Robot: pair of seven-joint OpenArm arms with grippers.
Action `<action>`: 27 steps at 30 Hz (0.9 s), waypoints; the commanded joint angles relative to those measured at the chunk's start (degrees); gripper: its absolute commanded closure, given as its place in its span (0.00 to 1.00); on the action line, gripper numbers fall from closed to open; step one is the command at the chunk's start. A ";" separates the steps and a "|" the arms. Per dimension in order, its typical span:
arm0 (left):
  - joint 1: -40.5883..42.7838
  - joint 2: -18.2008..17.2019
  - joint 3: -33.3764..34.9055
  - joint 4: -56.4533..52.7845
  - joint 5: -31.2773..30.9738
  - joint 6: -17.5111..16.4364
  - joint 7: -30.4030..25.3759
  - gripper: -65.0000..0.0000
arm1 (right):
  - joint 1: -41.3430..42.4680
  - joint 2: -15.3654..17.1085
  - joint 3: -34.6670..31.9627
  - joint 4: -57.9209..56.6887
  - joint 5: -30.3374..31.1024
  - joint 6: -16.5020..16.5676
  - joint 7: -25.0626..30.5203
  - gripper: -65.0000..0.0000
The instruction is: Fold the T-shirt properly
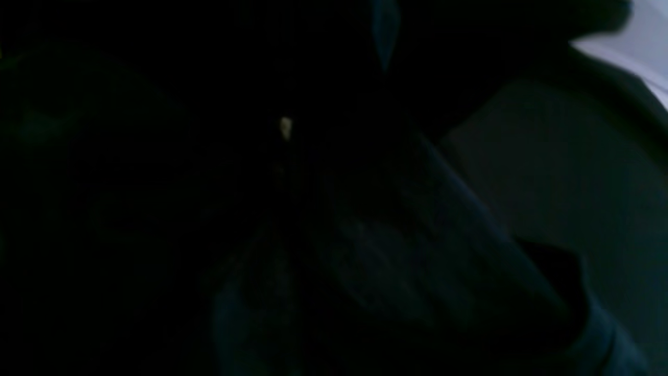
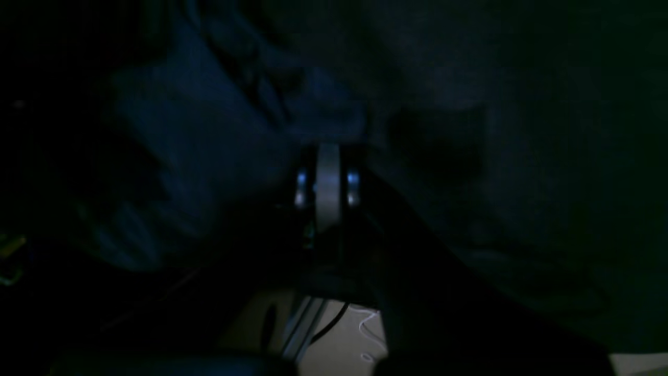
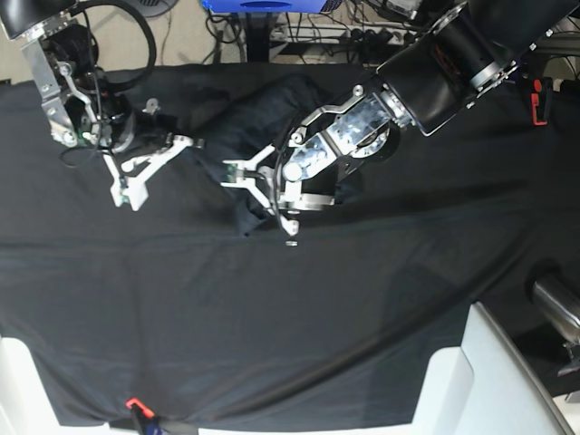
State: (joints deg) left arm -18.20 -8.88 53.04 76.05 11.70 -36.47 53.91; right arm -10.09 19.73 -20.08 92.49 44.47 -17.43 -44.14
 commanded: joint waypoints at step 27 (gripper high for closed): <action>-6.46 5.59 -0.16 -11.04 -0.23 -0.06 -12.02 1.00 | 1.60 0.45 0.34 0.48 0.15 0.33 0.49 0.99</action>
State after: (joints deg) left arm -23.55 -3.62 53.06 64.58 11.18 -36.64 42.39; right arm -9.13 19.70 -20.08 92.33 44.53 -17.43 -44.14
